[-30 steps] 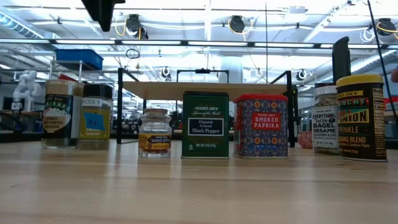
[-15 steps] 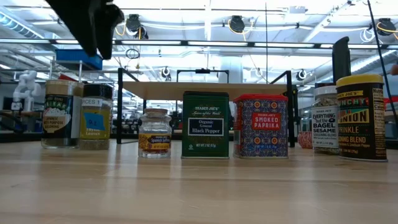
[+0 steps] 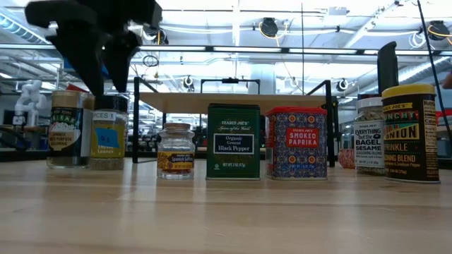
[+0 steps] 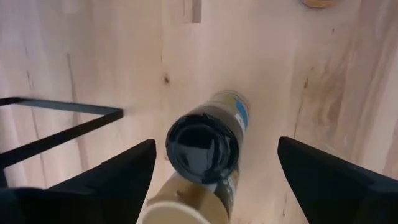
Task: Shelf spices
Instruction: Put the dark yellow spice bottle into the center of the table
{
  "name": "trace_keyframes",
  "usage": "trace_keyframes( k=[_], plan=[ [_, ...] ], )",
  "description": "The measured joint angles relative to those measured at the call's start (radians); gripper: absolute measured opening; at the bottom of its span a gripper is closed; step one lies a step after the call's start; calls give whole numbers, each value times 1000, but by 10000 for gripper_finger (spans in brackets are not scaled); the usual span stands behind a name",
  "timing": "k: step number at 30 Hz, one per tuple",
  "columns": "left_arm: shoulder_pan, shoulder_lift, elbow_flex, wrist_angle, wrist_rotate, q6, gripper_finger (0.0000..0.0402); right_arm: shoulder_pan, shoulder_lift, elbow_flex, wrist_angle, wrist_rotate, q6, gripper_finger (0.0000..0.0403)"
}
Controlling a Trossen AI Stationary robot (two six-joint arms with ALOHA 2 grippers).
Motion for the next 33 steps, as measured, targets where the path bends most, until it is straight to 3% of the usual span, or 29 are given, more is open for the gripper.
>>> trace_keyframes(
  k=[13, 22, 33],
  plan=[
    [75, 0, -56, 72, 55, 98, 347, 0, 0, 0, 0, 0, -1, 274],
    [105, 0, -56, 95, 129, 115, 299, 0, 0, 1, -1, -1, -1, 274],
    [104, 0, -56, 95, 105, 117, 290, 0, 0, 1, -1, -4, 1, 274]
  ],
)
